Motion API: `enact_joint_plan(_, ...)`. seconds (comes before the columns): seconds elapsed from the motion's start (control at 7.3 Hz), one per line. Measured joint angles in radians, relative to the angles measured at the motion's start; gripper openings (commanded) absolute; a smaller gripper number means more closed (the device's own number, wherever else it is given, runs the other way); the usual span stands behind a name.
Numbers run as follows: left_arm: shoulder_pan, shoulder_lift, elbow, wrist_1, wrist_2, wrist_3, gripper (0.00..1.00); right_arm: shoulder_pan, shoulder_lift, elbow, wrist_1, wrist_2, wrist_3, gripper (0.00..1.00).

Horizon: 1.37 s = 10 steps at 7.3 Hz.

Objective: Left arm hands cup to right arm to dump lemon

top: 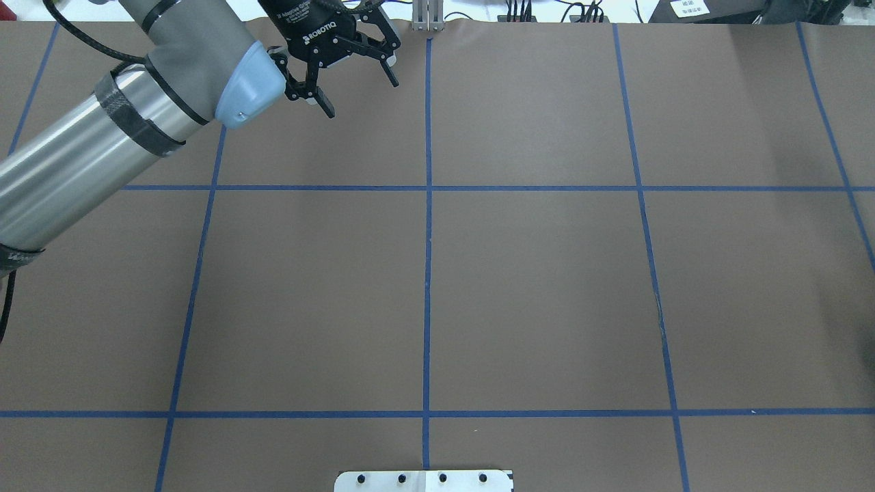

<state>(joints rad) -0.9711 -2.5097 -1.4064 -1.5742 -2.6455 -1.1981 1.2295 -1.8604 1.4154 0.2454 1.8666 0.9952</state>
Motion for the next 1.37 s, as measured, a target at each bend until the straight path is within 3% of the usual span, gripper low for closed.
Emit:
enact_joint_plan(0.82,0.0,0.001,0.001,-0.001,0.006,0.0,1.0,0.025,0.01,-0.171,0.307,0.007,0.402,0.0)
enact_joint_plan(1.37,-0.002,0.0,0.001,-0.001,0.017,0.002,1.0,0.077,0.02,-0.223,0.382,0.008,0.648,0.0)
